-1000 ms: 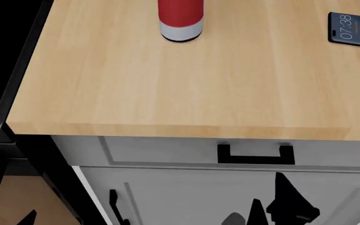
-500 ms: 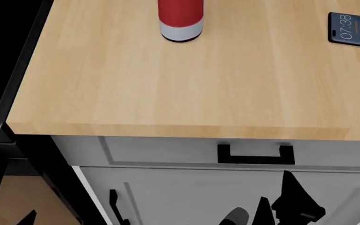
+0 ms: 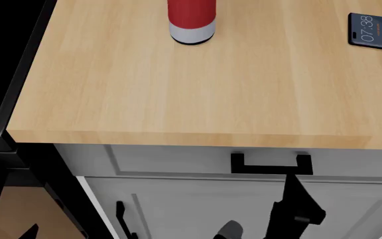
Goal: Open the right drawer.
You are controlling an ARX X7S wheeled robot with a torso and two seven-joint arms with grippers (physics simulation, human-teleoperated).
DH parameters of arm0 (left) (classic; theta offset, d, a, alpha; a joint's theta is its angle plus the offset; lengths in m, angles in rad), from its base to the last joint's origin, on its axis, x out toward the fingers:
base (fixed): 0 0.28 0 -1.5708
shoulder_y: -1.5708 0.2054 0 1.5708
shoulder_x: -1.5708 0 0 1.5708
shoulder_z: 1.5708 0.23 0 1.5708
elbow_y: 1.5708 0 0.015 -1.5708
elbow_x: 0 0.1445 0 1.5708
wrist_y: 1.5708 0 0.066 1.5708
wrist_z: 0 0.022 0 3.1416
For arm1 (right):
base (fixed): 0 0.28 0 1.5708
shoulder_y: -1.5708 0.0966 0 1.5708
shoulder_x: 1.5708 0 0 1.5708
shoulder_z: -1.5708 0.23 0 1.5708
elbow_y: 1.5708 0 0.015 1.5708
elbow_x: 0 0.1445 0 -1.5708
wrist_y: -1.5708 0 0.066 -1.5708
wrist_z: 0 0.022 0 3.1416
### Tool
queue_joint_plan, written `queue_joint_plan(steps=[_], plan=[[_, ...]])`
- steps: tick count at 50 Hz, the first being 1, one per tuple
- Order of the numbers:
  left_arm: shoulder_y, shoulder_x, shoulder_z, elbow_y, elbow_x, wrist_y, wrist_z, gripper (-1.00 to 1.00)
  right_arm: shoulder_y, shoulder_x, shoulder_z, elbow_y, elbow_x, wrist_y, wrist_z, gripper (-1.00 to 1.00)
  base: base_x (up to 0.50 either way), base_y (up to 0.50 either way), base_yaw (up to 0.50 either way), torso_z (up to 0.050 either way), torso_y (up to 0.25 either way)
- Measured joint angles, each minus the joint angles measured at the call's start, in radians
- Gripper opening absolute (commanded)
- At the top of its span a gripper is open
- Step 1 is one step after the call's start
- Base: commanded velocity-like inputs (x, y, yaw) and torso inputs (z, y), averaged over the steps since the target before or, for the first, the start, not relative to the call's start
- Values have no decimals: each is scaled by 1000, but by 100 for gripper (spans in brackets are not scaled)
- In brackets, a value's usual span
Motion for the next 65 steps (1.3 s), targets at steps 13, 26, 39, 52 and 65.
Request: queue_joint_plan(steps=[13, 26, 39, 52, 65], plan=[[-2, -1, 6, -7, 3, 3, -4, 100, 71, -39, -55, 133, -40, -28, 25, 100, 0, 0, 0, 0, 0], [-4, -3, 9, -13, 1, 8, -6, 100, 123, -64, -80, 229, -50, -53, 44, 100, 0, 0, 0, 0, 0], [-6, -6, 14, -12, 0, 7, -10, 100, 162, -83, -80, 312, -46, -65, 69, 100, 0, 0, 0, 0, 0], [-4, -10, 18, -8, -3, 9, -13, 100, 200, -112, -92, 403, -40, -93, 92, 100, 0, 0, 0, 0, 0], [-1, -13, 23, -4, -4, 11, -17, 100, 237, -139, -96, 501, -25, -126, 120, 100, 0, 0, 0, 0, 0]])
